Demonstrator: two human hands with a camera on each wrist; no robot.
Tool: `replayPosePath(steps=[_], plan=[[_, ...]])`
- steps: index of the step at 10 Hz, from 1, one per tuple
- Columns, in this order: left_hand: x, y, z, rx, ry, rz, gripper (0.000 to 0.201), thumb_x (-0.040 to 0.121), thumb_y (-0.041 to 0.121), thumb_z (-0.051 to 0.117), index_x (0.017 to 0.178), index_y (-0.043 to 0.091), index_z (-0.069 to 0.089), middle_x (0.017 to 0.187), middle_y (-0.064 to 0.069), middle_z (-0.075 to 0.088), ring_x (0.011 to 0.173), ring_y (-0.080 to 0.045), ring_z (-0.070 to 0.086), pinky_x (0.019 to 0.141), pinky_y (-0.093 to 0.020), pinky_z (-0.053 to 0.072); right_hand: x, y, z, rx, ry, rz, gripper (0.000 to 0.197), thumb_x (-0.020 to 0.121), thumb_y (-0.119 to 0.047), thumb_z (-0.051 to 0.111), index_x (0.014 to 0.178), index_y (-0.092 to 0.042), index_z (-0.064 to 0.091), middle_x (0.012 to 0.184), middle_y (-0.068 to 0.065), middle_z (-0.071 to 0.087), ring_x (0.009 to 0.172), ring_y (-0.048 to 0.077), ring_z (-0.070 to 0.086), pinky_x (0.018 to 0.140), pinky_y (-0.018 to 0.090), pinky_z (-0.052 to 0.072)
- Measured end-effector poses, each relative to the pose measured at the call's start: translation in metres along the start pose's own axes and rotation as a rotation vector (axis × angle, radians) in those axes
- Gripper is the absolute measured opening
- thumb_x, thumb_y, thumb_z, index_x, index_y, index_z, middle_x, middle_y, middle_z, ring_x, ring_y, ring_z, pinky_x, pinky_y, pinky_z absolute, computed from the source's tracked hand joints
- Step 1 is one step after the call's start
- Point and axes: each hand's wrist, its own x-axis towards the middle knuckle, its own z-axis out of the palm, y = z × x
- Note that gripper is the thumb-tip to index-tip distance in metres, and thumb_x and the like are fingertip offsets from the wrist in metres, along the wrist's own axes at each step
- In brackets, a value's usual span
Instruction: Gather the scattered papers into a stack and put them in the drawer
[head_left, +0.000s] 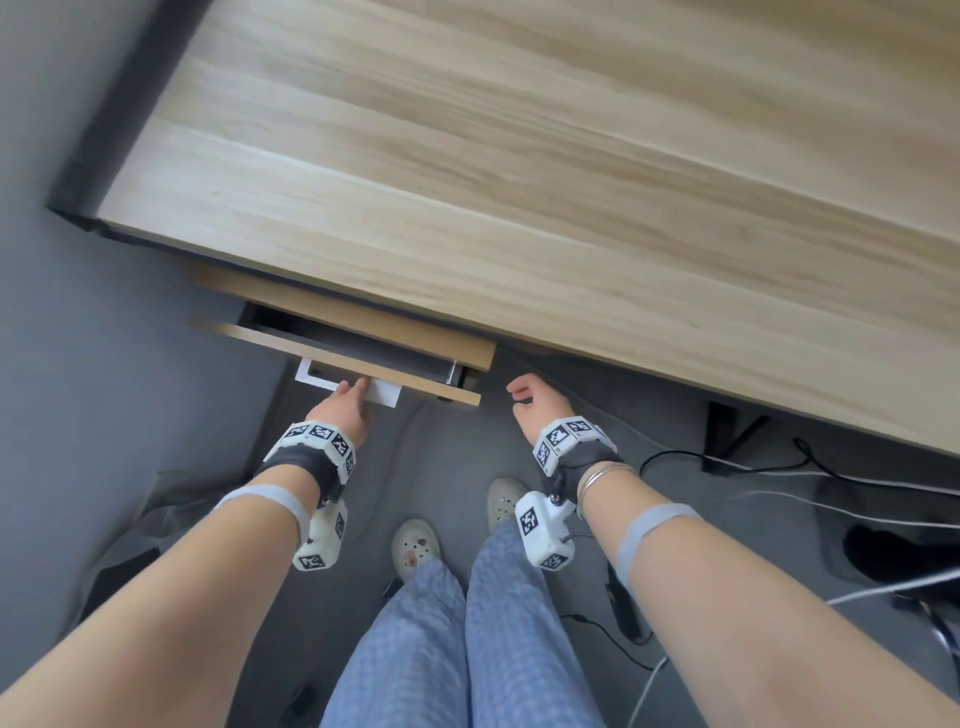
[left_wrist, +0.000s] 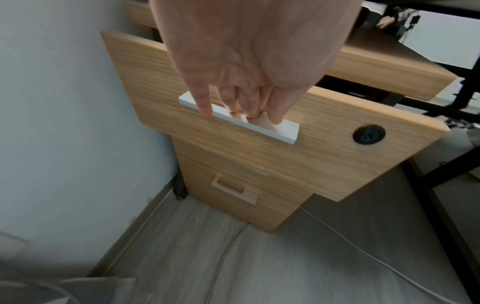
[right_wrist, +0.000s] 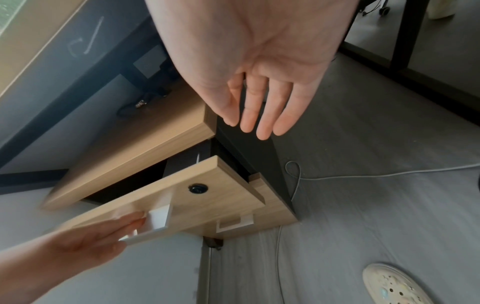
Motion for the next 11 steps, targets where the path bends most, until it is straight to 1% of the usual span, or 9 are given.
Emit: replayPosePath(steps=[1, 2, 3, 6, 7, 8, 9, 10, 11], plan=[[0.009, 0.006, -0.004, -0.002, -0.009, 0.015, 0.068, 0.092, 0.006, 0.037, 0.151, 0.028, 0.010, 0.161, -0.004, 0.008, 0.137, -0.027, 0.041, 0.106, -0.034, 0.041, 0.002, 0.004, -0.002, 0.001, 0.016, 0.008, 0.035, 0.089, -0.002, 0.039, 0.114, -0.015, 0.059, 0.120, 0.003, 0.063, 0.104, 0.025, 0.060, 0.073, 0.018, 0.035], [0.014, 0.014, -0.010, 0.016, -0.009, 0.040, 0.073, 0.088, 0.002, 0.038, 0.150, 0.028, 0.008, 0.161, -0.007, 0.009, 0.134, -0.032, 0.044, 0.106, -0.038, 0.042, 0.003, 0.008, -0.003, 0.024, 0.033, 0.027, 0.034, 0.089, -0.002, 0.038, 0.109, -0.015, 0.063, 0.115, 0.004, 0.066, 0.087, 0.021, 0.057, 0.071, 0.018, 0.037], [0.022, 0.020, -0.016, 0.057, -0.013, 0.077, 0.076, 0.087, 0.004, 0.039, 0.151, 0.025, 0.004, 0.160, -0.009, 0.011, 0.141, -0.030, 0.034, 0.110, -0.042, 0.038, 0.003, 0.012, -0.003, 0.021, 0.031, 0.039, 0.034, 0.089, -0.003, 0.039, 0.106, -0.016, 0.065, 0.112, 0.003, 0.067, 0.080, 0.015, 0.052, 0.069, 0.018, 0.037], [0.031, 0.041, -0.029, 0.170, -0.028, 0.053, 0.063, 0.095, 0.010, 0.032, 0.151, 0.009, 0.002, 0.161, -0.008, 0.001, 0.150, -0.020, 0.004, 0.120, -0.039, 0.018, 0.007, 0.019, -0.005, 0.013, 0.000, 0.060, 0.030, 0.090, -0.008, 0.041, 0.104, -0.018, 0.066, 0.094, 0.000, 0.065, 0.085, 0.021, 0.058, 0.067, 0.018, 0.038], [0.033, 0.039, -0.028, 0.206, -0.036, 0.057, 0.062, 0.095, 0.008, 0.030, 0.151, 0.010, 0.002, 0.161, -0.007, 0.001, 0.150, -0.019, 0.003, 0.121, -0.039, 0.018, 0.006, 0.016, -0.005, 0.011, -0.008, 0.060, 0.028, 0.091, -0.009, 0.042, 0.104, -0.017, 0.066, 0.085, -0.006, 0.059, 0.081, 0.014, 0.053, 0.064, 0.018, 0.036], [0.030, 0.042, -0.030, 0.226, -0.053, 0.065, 0.062, 0.095, 0.006, 0.030, 0.151, 0.010, 0.003, 0.161, -0.006, 0.000, 0.150, -0.019, 0.004, 0.121, -0.039, 0.017, 0.006, 0.016, -0.004, 0.032, -0.017, 0.053, 0.026, 0.091, -0.010, 0.044, 0.104, -0.016, 0.066, 0.090, -0.003, 0.064, 0.082, 0.013, 0.053, 0.061, 0.018, 0.037], [0.027, 0.045, -0.036, 0.238, -0.077, 0.091, 0.064, 0.093, 0.002, 0.032, 0.151, 0.012, 0.005, 0.161, -0.004, 0.000, 0.150, -0.019, 0.006, 0.120, -0.043, 0.018, 0.002, 0.012, -0.004, 0.072, -0.041, 0.044, 0.025, 0.089, -0.008, 0.045, 0.101, -0.015, 0.066, 0.094, -0.002, 0.070, 0.081, 0.013, 0.054, 0.055, 0.009, 0.034], [0.012, 0.056, -0.045, 0.292, -0.102, 0.108, 0.069, 0.091, -0.002, 0.034, 0.152, 0.017, 0.007, 0.161, -0.003, 0.005, 0.148, -0.023, 0.017, 0.117, -0.046, 0.026, -0.004, 0.004, -0.008, 0.095, -0.060, 0.029, 0.024, 0.086, -0.006, 0.049, 0.096, -0.017, 0.067, 0.067, -0.014, 0.057, 0.079, 0.015, 0.055, 0.059, 0.015, 0.039], [-0.003, 0.068, -0.049, 0.311, -0.159, 0.137, 0.063, 0.094, 0.002, 0.032, 0.151, 0.023, 0.013, 0.156, -0.007, 0.027, 0.135, -0.026, 0.042, 0.107, -0.037, 0.042, -0.010, -0.005, -0.015, 0.114, -0.080, 0.034, 0.023, 0.085, -0.004, 0.048, 0.086, -0.023, 0.062, 0.063, -0.013, 0.053, 0.078, 0.016, 0.056, 0.063, 0.018, 0.041]])
